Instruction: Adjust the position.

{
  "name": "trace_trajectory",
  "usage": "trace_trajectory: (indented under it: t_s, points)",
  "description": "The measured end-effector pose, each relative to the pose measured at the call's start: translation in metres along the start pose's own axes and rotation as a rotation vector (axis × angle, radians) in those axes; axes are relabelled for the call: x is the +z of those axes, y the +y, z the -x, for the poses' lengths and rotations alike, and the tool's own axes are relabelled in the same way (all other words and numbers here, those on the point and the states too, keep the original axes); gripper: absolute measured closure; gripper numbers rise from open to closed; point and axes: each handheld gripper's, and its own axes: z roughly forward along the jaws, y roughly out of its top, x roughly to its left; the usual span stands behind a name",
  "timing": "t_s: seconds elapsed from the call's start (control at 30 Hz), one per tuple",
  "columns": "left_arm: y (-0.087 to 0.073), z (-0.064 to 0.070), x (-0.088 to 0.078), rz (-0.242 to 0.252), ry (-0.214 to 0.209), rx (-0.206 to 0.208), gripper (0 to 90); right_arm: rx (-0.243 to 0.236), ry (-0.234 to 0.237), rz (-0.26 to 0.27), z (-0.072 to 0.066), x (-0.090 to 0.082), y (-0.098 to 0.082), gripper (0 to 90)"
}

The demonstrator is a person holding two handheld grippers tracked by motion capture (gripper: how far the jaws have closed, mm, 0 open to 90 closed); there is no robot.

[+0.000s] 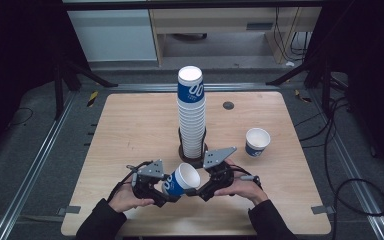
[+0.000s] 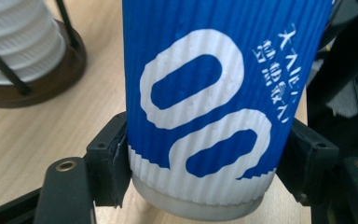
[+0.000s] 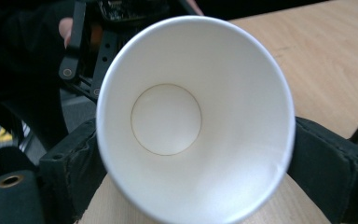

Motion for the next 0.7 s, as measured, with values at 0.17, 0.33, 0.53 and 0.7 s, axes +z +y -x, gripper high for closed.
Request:
trace_trajectory:
  t_s: [0.17, 0.33, 0.53, 0.7]
  points:
    - [0.0, -0.003, -0.005, 0.07, 0.015, -0.034, 28.0, 0.02, -0.012, 0.041, 0.003, -0.006, 0.002, 10.0]
    - [0.001, 0.0, -0.007, 0.122, 0.024, -0.038, 28.1, 0.053, -0.015, 0.078, 0.004, -0.007, 0.003, 10.6]
    - [0.005, 0.008, -0.003, 0.142, 0.031, -0.025, 28.0, 0.072, 0.025, 0.104, 0.002, -0.002, 0.004, 12.7]
    - [0.007, 0.014, 0.002, 0.137, 0.026, -0.007, 28.0, 0.078, 0.046, 0.117, 0.0, 0.002, 0.005, 14.2]
